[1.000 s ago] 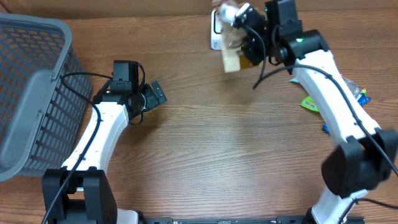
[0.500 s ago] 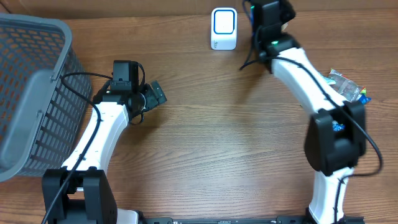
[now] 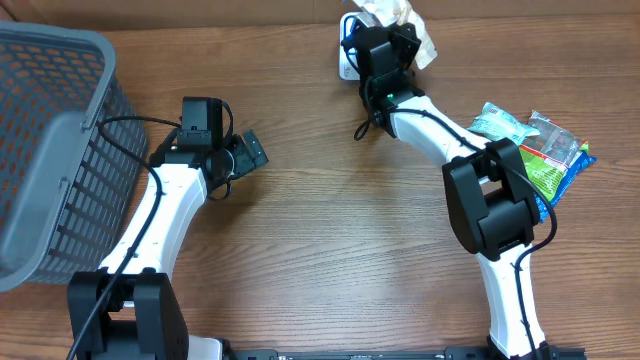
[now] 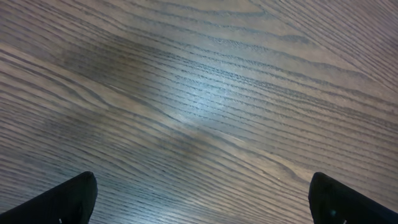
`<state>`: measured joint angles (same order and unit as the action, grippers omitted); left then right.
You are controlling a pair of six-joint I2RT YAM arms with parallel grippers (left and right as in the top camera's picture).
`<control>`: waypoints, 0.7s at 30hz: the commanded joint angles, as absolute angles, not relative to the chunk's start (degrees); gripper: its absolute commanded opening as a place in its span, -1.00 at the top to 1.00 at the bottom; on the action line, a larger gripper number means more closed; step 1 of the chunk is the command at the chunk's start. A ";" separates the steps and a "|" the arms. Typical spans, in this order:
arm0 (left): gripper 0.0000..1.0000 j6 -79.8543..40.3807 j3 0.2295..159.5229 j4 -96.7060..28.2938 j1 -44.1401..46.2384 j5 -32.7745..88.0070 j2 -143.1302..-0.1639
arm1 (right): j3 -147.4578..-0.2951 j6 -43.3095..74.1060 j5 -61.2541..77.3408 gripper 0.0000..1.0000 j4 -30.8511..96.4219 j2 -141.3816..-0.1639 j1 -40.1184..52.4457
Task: Scan the item barcode
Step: 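Hold the bread bag's label against the scanner face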
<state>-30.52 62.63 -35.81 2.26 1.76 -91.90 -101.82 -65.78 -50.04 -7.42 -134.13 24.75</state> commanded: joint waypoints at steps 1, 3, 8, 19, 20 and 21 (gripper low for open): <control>-0.99 -30.87 63.90 -35.77 2.74 1.04 -91.61 | -102.30 -68.88 -51.35 0.92 -9.43 -134.72 24.43; -1.00 -30.87 63.90 -35.77 2.74 1.04 -91.61 | -102.30 -69.12 -51.37 0.92 -9.96 -135.06 24.43; -0.99 -30.87 63.90 -35.77 2.74 1.04 -91.61 | -102.30 -71.46 -51.42 0.92 -12.45 -136.51 24.36; -0.99 -30.87 63.90 -35.77 2.74 1.04 -91.61 | -102.30 -74.43 -52.21 0.92 -20.34 -137.34 24.43; -1.00 -30.87 63.90 -35.77 2.74 1.04 -91.61 | -102.30 -76.16 -52.23 0.92 -20.80 -137.34 24.43; -0.99 -30.87 63.90 -35.77 2.74 1.04 -91.61 | -102.30 -77.87 -52.21 0.92 -20.97 -137.34 24.43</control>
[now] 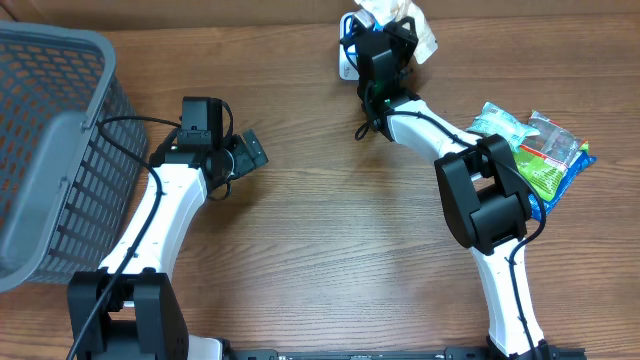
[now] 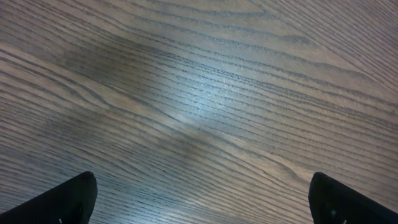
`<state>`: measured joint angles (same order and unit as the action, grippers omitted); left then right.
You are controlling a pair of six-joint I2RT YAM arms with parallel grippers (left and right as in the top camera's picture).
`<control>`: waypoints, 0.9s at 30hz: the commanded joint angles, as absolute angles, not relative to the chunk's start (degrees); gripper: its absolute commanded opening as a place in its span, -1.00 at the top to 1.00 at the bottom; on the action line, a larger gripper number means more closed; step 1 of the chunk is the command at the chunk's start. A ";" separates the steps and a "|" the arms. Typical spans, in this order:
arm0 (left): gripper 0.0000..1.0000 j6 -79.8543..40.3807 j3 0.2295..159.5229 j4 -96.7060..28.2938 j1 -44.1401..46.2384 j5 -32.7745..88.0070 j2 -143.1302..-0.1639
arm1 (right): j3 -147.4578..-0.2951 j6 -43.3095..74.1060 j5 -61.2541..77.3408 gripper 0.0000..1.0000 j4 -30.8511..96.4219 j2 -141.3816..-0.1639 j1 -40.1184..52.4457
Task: Scan the item barcode
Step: 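Hold the bread bag's label against the scanner face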
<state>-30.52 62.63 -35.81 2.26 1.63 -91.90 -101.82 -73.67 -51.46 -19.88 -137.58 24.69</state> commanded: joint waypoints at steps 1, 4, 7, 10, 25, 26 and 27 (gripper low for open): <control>-1.00 -30.87 63.90 -35.77 2.74 1.04 -91.61 | -102.30 -79.22 -52.12 0.92 -21.04 -137.34 24.43; -0.99 -30.87 63.90 -35.77 2.74 1.04 -91.61 | -102.30 -82.26 -51.24 0.92 -23.00 -137.34 24.32; -1.00 -30.87 63.90 -35.77 2.74 1.04 -91.61 | -102.30 -84.23 -51.20 0.92 -24.21 -137.34 24.32; -1.00 -30.87 63.90 -35.77 2.74 1.04 -91.61 | -102.30 -84.25 -51.16 0.92 -23.64 -137.34 24.56; -1.00 -30.87 63.90 -35.77 2.74 1.04 -91.61 | -102.30 -79.48 -46.24 0.92 -15.62 -137.45 24.58; -0.99 -30.87 63.90 -35.77 2.74 1.04 -91.61 | -102.30 -79.48 -46.26 0.92 -15.64 -137.45 24.58; -0.99 -30.87 63.90 -35.77 2.74 1.04 -91.61 | -102.30 -79.46 -46.26 0.92 -15.64 -137.45 24.58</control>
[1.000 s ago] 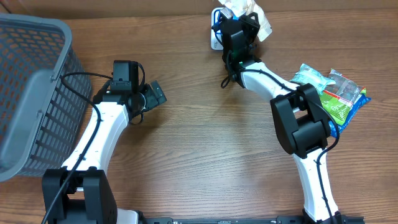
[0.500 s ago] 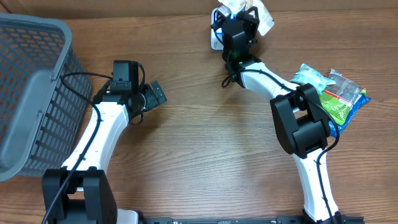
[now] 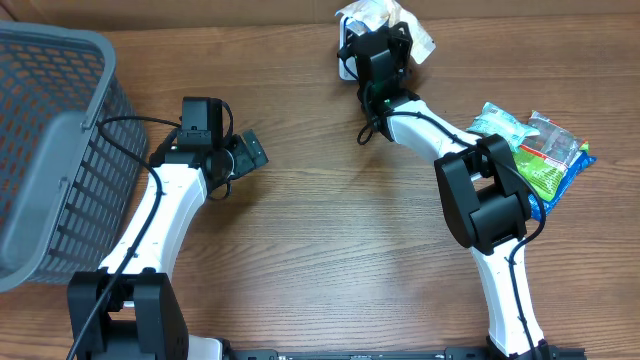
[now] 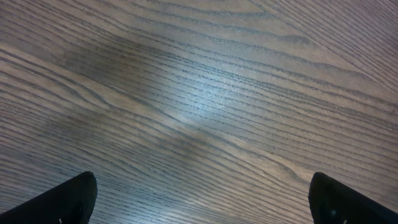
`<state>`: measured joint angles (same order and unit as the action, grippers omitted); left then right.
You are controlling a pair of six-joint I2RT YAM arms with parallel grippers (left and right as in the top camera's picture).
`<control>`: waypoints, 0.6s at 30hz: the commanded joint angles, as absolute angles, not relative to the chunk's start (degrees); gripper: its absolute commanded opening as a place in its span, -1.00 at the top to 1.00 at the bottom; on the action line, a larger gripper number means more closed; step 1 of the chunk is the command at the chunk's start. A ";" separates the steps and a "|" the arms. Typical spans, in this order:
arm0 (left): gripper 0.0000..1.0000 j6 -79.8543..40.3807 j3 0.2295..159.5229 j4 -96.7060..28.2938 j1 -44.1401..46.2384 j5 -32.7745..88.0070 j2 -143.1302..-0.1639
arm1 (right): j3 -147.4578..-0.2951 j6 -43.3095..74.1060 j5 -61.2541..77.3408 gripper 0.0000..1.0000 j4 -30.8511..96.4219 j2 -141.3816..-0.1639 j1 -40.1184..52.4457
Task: Scan the item barcode
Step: 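Hold the bread bag's label against the scanner face, then move the bread bag to the right edge pile and release it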
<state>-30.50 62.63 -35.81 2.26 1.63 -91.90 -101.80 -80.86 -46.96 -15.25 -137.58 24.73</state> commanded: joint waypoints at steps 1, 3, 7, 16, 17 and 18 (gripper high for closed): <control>-0.99 -30.87 63.90 -35.77 2.74 1.04 -91.61 | -102.30 -79.46 -46.44 0.92 -15.68 -137.45 24.58; -0.99 -30.87 63.90 -35.77 2.74 1.04 -91.61 | -102.30 -79.48 -47.66 0.92 -16.03 -137.43 24.60; -0.99 -30.87 63.90 -35.77 2.74 1.04 -91.61 | -102.32 -79.50 -52.90 0.92 -19.62 -136.88 25.58; -0.99 -30.87 63.90 -35.77 2.74 1.04 -91.61 | -102.32 -72.34 -57.49 0.92 -12.23 -126.17 29.63; -1.00 -30.87 63.90 -35.77 2.74 1.04 -91.61 | -102.32 -69.19 -56.66 0.92 -7.60 -123.72 30.06; -1.00 -30.87 63.90 -35.77 2.74 1.04 -91.61 | -102.32 -67.33 -55.90 0.92 -4.54 -122.26 30.35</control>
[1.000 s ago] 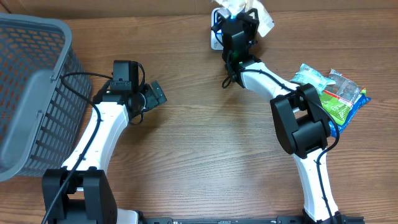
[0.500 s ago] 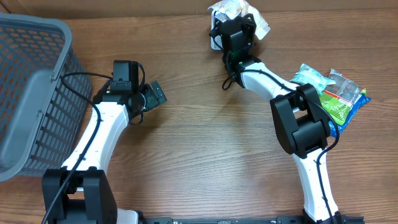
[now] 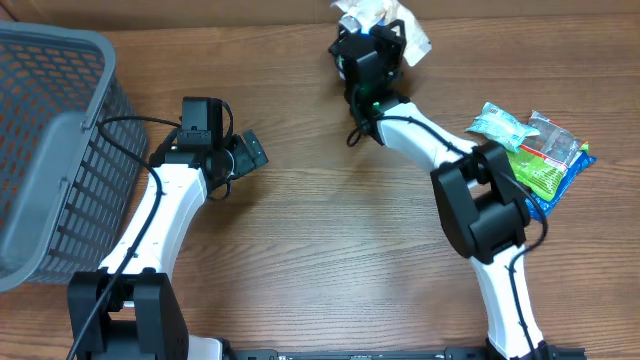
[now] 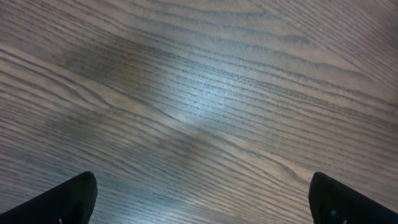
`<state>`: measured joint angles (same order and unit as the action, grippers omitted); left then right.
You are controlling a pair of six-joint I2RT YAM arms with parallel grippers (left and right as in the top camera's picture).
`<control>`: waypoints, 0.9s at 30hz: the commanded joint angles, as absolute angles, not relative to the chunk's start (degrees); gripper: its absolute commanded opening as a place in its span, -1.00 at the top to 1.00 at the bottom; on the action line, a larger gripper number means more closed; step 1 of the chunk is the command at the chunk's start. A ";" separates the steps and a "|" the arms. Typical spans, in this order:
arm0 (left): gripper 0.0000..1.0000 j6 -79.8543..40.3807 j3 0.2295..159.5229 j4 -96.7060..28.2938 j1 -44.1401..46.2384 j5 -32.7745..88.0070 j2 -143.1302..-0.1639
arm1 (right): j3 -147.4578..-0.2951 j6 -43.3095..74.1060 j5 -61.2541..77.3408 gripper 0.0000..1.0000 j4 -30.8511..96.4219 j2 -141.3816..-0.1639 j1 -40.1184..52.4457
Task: Scan the item barcode
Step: 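Move the bread bag to the right edge pile and release it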
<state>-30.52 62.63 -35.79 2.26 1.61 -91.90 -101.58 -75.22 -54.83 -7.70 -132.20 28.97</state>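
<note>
A crinkled white packet (image 3: pixel 382 14) sticks out past my right gripper (image 3: pixel 372 36) at the table's far edge, top centre of the overhead view. The gripper appears shut on it, though the wrist block hides the fingers from above. My left gripper (image 3: pixel 250 151) hovers left of centre, far from the packet. In the left wrist view the left gripper (image 4: pixel 205 200) stands wide open over bare wood, with only its dark fingertips (image 4: pixel 69 198) showing at the bottom corners. No barcode can be made out.
A grey mesh basket (image 3: pixel 50 150) fills the left side of the table. A heap of green, blue and clear snack packets (image 3: pixel 535 150) lies at the right, beside the right arm. Wood-grain tabletop (image 3: pixel 330 250) lies between the two arms.
My right gripper and the white packet have shifted a little left and toward the far edge. A small white and blue thing that peeked out beside the gripper is now covered. The left arm has not moved.
At each moment my right gripper was at the far edge with the white packet beyond it, beside a small white and blue thing on the table. Gripper and packet stood a little further left each time. The left gripper stayed open and still throughout.
</note>
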 commanded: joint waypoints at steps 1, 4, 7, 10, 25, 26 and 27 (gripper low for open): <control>-1.00 -30.87 63.90 -35.77 2.74 1.04 -91.61 | -102.32 -63.64 -53.93 0.92 1.45 -119.52 30.76; -0.99 -30.87 63.90 -35.77 2.74 1.04 -91.61 | -102.32 -52.27 -46.09 0.92 17.12 -111.79 31.22; -1.00 -30.87 63.90 -35.77 2.74 1.04 -91.61 | -102.32 -38.54 -37.71 0.92 28.60 -104.25 30.13; -0.99 -30.87 63.90 -35.77 2.74 1.04 -91.61 | -102.32 -24.82 -26.04 0.92 38.04 -97.14 26.17; -1.00 -30.87 63.90 -35.77 2.74 1.04 -91.61 | -102.08 0.05 19.40 0.92 75.22 -95.22 -18.90; -0.99 -30.87 63.90 -35.77 2.74 1.04 -91.61 | -101.80 0.05 19.38 0.92 76.16 -96.44 -21.17; -1.00 -30.87 63.90 -35.77 2.74 1.04 -91.61 | -101.36 0.05 19.40 0.92 77.21 -97.93 -23.75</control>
<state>-30.50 62.74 -35.81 2.26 1.43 -91.90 -102.15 -2.63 14.17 75.72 -95.04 -18.20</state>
